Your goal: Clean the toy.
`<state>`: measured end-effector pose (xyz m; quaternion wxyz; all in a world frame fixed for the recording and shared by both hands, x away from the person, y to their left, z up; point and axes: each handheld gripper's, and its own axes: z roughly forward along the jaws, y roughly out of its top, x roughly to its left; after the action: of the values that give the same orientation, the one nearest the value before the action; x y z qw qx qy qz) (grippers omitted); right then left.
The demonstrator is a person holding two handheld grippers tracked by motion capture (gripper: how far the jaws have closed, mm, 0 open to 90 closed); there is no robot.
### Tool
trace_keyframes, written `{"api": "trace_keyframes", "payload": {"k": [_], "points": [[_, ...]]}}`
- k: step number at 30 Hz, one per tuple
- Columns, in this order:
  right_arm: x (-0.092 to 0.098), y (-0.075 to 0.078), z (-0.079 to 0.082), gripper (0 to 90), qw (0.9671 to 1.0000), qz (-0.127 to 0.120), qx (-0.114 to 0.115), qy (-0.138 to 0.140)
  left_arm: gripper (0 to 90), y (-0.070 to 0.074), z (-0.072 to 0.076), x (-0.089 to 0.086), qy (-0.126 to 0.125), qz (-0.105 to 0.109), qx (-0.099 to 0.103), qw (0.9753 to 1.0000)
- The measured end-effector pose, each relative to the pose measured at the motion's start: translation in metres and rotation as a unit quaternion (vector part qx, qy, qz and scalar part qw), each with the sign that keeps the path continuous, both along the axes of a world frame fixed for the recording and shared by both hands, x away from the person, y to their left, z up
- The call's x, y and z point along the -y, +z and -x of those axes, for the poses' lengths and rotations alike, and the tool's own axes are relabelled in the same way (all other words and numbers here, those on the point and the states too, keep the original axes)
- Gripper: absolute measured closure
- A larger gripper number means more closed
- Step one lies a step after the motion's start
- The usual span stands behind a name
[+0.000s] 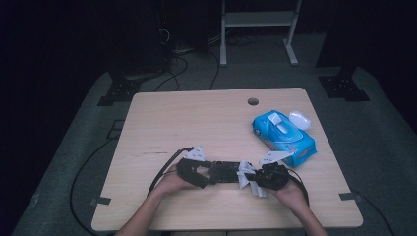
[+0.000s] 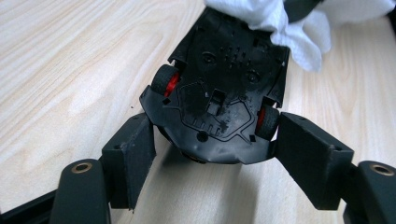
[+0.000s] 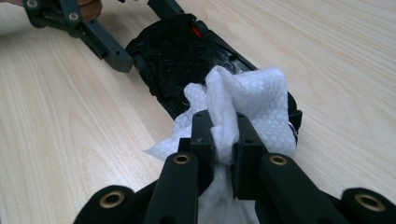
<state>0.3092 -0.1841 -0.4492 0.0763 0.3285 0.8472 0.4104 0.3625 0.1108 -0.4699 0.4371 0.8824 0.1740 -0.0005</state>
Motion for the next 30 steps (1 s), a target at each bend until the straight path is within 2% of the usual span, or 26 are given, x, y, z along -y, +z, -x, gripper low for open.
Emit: {"api": "trace_keyframes", "payload": {"k": [6,9,10,13,15,19,24,27,28,29,30], "points": [[0.001,-0.002,0.002,81.3,1.0,-0.004,0.007,0.001,30.1,0.0,-0.005,-0.003,0.017,0.021,-0.045,0.9986],[0.001,-0.003,0.003,81.3,0.9999,-0.004,0.016,0.006,33.2,0.0,-0.012,-0.008,0.027,0.051,-0.082,0.995],[0.001,-0.003,0.004,81.4,0.9999,-0.004,0.015,0.005,33.9,-0.001,-0.013,-0.009,0.03,0.056,-0.087,0.9942],[0.001,-0.003,0.004,81.4,0.9998,-0.004,0.017,0.007,34.6,-0.002,-0.016,-0.009,0.038,0.06,-0.098,0.9926],[0.001,-0.003,0.004,81.4,0.9998,-0.004,0.018,0.007,34.3,-0.003,-0.019,-0.008,0.041,0.061,-0.117,0.9904],[0.0,-0.003,0.005,81.5,0.9996,-0.001,0.025,0.01,27.8,-0.005,-0.022,-0.006,0.051,0.052,-0.138,0.9878],[0.0,-0.003,0.006,81.5,0.9995,0.001,0.028,0.013,27.4,-0.009,-0.026,-0.005,0.059,0.062,-0.173,0.9812],[0.0,-0.003,0.006,81.5,0.9994,0.003,0.031,0.015,32.7,-0.011,-0.027,-0.003,0.052,0.068,-0.189,0.9783],[0.0,-0.003,0.007,81.6,0.9994,0.003,0.032,0.014,33.9,-0.011,-0.027,-0.001,0.052,0.067,-0.19,0.9781],[0.0,-0.003,0.007,81.6,0.9993,0.003,0.033,0.016,35.0,-0.011,-0.027,0.001,0.053,0.061,-0.185,0.9793],[-0.001,-0.003,0.008,81.6,0.9992,0.005,0.035,0.017,36.0,-0.011,-0.027,0.001,0.053,0.061,-0.186,0.9793]]}}
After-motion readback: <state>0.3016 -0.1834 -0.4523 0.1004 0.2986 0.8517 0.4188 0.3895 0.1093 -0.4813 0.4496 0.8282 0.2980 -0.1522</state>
